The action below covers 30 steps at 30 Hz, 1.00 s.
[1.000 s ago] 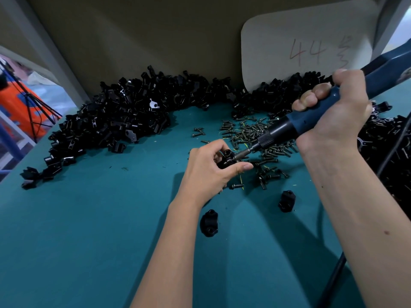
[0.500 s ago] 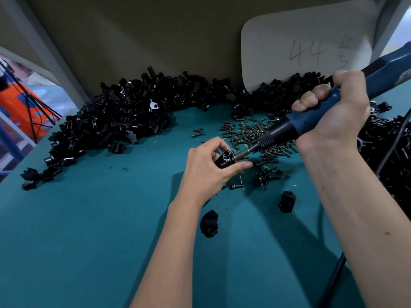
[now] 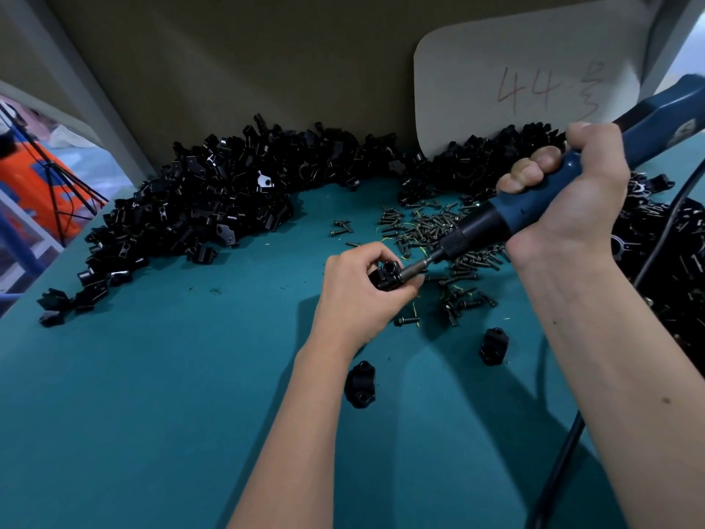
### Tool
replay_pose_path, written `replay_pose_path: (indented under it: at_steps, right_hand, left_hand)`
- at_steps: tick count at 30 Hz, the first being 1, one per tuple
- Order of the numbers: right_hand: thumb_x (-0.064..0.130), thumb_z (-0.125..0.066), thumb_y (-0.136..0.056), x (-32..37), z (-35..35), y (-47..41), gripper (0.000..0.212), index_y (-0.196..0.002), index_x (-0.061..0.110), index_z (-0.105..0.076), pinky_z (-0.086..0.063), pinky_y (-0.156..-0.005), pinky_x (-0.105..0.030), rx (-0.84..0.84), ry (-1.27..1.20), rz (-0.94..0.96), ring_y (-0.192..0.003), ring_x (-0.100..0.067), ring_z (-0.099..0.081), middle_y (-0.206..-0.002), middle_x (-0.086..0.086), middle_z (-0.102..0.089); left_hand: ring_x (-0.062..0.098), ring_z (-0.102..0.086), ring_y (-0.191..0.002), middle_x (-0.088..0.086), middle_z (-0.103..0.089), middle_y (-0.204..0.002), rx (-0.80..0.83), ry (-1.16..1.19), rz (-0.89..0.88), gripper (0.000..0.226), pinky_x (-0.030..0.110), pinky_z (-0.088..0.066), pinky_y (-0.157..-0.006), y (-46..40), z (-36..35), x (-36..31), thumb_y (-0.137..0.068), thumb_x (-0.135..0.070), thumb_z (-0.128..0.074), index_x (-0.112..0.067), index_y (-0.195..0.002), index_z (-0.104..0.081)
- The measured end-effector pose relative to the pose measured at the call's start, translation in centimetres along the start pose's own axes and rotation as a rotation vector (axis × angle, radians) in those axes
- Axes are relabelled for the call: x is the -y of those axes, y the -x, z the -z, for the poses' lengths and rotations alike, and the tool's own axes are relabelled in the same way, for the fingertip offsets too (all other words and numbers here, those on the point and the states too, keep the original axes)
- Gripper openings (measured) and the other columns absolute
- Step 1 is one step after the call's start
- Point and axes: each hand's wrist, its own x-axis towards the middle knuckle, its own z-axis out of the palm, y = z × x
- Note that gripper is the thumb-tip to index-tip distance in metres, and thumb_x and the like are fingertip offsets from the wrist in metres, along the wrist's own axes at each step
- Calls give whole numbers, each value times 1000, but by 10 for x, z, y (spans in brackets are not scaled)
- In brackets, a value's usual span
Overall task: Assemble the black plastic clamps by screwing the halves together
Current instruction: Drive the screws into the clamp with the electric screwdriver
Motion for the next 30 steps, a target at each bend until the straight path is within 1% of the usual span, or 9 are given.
replay_pose_path:
  at_steps: [3, 7, 11, 14, 18, 23, 27, 28, 30]
  right_hand:
    - [12, -54, -96, 0, -1, 1, 24, -78, 15, -39, -37, -50, -27, 7, -22, -14, -52, -14, -38, -65, 0, -38]
    - [11, -54, -96, 0, -2, 1, 22, -80, 15, -38, -37, -50, -28, 10, -6, -14, -52, -14, -38, -66, 0, -38]
    - [11, -54, -96, -1, -3, 2, 21, -82, 14, -39, -37, -51, -28, 17, 23, 2, -52, -15, -38, -65, -1, -38]
    - [9, -55, -95, 0, -5, 4, 22, -81, 14, -38, -38, -51, -28, 31, 44, 35, -52, -16, -39, -65, -2, -39]
    - [7, -56, -93, 0, -6, 5, 21, -87, 13, -37, -39, -50, -28, 28, 37, 63, -51, -16, -39, -64, -2, -40]
    - [3, -57, -90, -3, -10, 8, 19, -89, 11, -39, -38, -51, -29, -6, 36, 135, -49, -18, -40, -62, -3, -41]
    - [2, -58, -89, -5, -14, 10, 20, -96, 9, -41, -38, -51, -30, 49, 88, 220, -48, -20, -40, -59, -4, -41]
    - [3, -59, -90, -6, -14, 11, 21, -98, 9, -41, -38, -51, -30, 68, 100, 216, -47, -20, -41, -59, -4, -42]
    - [10, -62, -92, -5, -13, 8, 25, -102, 10, -39, -40, -50, -28, 72, 78, 146, -49, -18, -42, -61, -3, -43]
  left_hand:
    - [7, -49, -53, -11, -58, -59, -5, 19, -13, 19, 17, -38, -50, 1, -4, -2, -77, -31, -82, -27, -71, -64]
    - [11, -47, -51, -6, -56, -56, 9, -5, -13, 19, 28, -40, -47, 2, -6, -1, -77, -29, -76, -24, -68, -61]
    - [14, -38, -49, -6, -44, -49, 36, -103, -12, 33, 32, -33, -46, 1, -8, -1, -77, -36, -68, -18, -58, -48]
    - [15, -33, -47, -5, -37, -47, 33, -167, -10, 39, 30, -28, -45, 1, -9, -4, -78, -39, -63, -19, -54, -41]
    - [15, -37, -47, -6, -41, -50, -7, -205, 24, 34, 26, -27, -45, 1, -6, -6, -76, -41, -63, -23, -55, -43]
    - [16, -41, -46, -5, -46, -52, -44, -254, 66, 31, 27, -29, -45, 1, -6, -10, -75, -46, -62, -21, -61, -49]
    - [12, -46, -50, -7, -49, -57, -68, -398, 75, 33, 26, -28, -45, 0, -3, -7, -80, -41, -76, -23, -66, -52]
    - [10, -46, -51, -8, -49, -57, -70, -396, 63, 32, 25, -27, -46, 1, -1, -6, -79, -39, -78, -24, -66, -53]
    - [10, -43, -51, -11, -47, -56, -74, -302, -3, 29, 25, -27, -48, 1, 3, -4, -78, -36, -77, -25, -65, -53]
